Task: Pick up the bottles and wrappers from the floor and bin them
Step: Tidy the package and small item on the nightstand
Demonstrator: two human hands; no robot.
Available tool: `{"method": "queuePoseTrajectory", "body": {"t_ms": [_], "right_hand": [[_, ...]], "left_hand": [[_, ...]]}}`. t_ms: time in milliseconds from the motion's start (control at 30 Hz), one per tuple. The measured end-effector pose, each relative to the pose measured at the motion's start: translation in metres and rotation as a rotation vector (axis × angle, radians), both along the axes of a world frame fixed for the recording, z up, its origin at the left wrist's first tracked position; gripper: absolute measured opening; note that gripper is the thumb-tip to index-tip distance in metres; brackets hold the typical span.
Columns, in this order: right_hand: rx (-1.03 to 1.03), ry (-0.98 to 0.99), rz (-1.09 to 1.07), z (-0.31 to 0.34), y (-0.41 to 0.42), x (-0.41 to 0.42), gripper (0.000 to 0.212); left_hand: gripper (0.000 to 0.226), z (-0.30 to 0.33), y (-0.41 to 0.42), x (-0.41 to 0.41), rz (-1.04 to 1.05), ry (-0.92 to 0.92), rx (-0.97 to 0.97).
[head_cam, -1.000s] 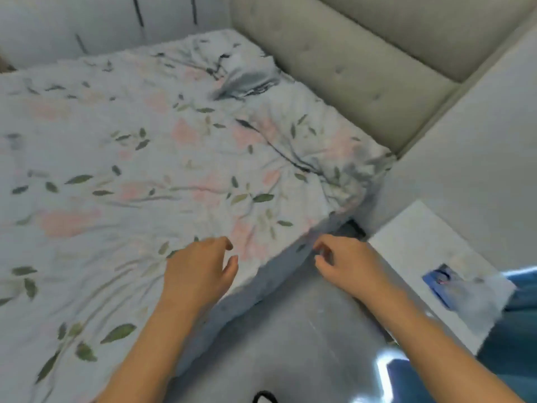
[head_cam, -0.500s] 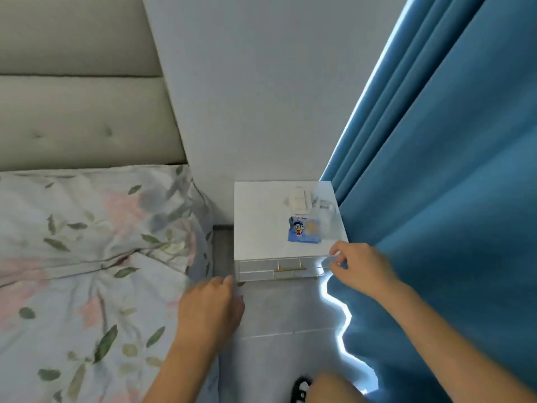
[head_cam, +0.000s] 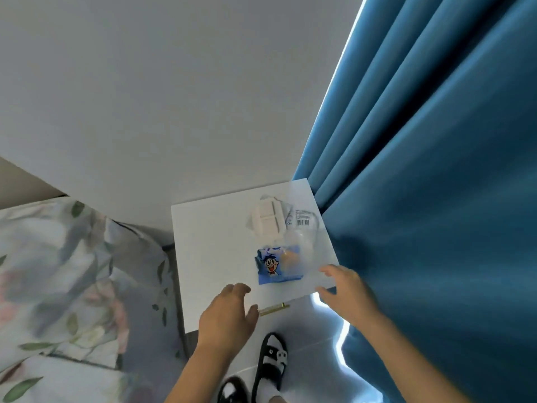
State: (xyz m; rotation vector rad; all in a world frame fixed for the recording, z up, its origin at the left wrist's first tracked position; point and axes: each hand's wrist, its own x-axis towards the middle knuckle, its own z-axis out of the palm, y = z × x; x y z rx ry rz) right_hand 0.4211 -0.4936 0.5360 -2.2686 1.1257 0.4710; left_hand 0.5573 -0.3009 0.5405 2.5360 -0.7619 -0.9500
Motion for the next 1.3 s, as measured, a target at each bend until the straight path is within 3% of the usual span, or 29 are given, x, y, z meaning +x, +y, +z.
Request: {"method": "queuePoseTrajectory", "body": {"t_ms": [100,200,300,367,467,533,600,733,833,933,1033,1167,1300], "right_hand": [[-0.016,-0.057,-0.086,-0.046,-0.037,0.025,0.051],[0.076,-0.139,-0.405,-0.085,-0.067,0.042,0.065],[0.207,-0.091,-0.612,-0.123,-0.084,0.054,0.087],[0.256,-0.051,-0.661,-0.143,-0.088,0.059,0.091],[0.252,-0.014,-0.631,-0.161,-0.082,0.064,0.068],[0.27,-0.006,-0.57,-0.16,-0.072,0.066,0.042],[0.334,-0.024,-0.537,-0.156,-0.059,0.069,0.029],[0.429,-0.111,-0.533,-0.156,-0.038,0.068,0.042],[0.46,-0.099,-0.518,-0.16,-0.03,0.059,0.047],[0.538,-0.159,-0.572,-0.153,-0.022,0.055,0.031],[0.561,-0.248,-0.649,-0.147,-0.008,0.05,0.021],[0.614,-0.416,-0.751,-0.133,0.014,0.041,0.011],[0.652,-0.479,-0.755,-0.124,0.03,0.027,0.015]], "left_hand": [[0.07,-0.041,-0.043,0.014,0.308,0.228,-0.071],[0.088,-0.079,-0.077,0.032,0.459,0.314,-0.05],[0.085,-0.105,-0.105,0.047,0.493,0.32,-0.06],[0.079,-0.121,-0.119,0.054,0.489,0.387,-0.083],[0.09,-0.146,-0.129,0.062,0.456,0.526,-0.039],[0.084,-0.164,-0.129,0.062,0.415,0.549,-0.007],[0.063,-0.17,-0.129,0.058,0.375,0.529,0.004],[0.044,-0.179,-0.121,0.054,0.352,0.525,0.033],[0.033,-0.18,-0.104,0.056,0.466,0.723,0.007],[0.029,-0.175,-0.086,0.056,0.55,0.959,-0.049],[0.018,-0.172,-0.079,0.051,0.579,0.996,-0.124],[0.032,-0.167,-0.073,0.04,0.635,1.037,-0.207],[0.032,-0.164,-0.063,0.034,0.641,1.104,-0.336]]}}
